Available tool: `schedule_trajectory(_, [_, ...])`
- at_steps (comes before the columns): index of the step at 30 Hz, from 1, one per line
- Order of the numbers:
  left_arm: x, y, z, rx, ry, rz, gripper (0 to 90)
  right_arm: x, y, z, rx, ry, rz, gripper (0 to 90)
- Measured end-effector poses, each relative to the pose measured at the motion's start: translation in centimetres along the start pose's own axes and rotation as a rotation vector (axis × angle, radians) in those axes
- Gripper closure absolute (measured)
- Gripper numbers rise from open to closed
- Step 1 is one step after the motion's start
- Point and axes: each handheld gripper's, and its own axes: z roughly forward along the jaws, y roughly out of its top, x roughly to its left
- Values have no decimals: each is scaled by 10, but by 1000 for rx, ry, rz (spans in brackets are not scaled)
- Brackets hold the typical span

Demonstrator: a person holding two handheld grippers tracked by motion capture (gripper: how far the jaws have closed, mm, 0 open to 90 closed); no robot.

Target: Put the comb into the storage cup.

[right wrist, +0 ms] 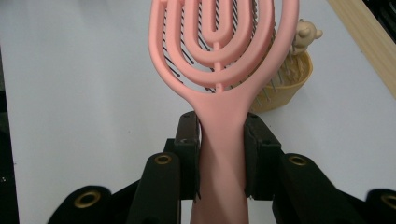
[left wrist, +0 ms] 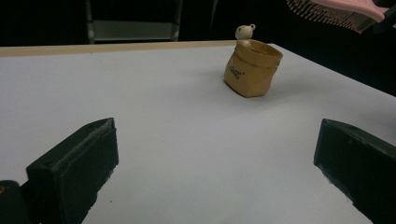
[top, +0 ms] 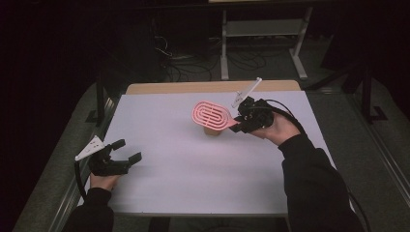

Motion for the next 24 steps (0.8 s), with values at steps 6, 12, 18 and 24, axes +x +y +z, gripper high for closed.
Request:
schedule_trajectory(6, [-3,5,4,16,-29,1,0,0,7,0,-3,9,-4,696])
schedule_trajectory(12, [0,10,11,15,-91,-62,0,3,17,-1,-19,12,-20,696])
schedule_trajectory(18, [-2,18,16,13,-108,-68,0,5,28,1,-24,14,-38,696])
schedule_trajectory(24, [-9,27,19,12,-133,-48,0,8,36,2,-24,16,-49,696])
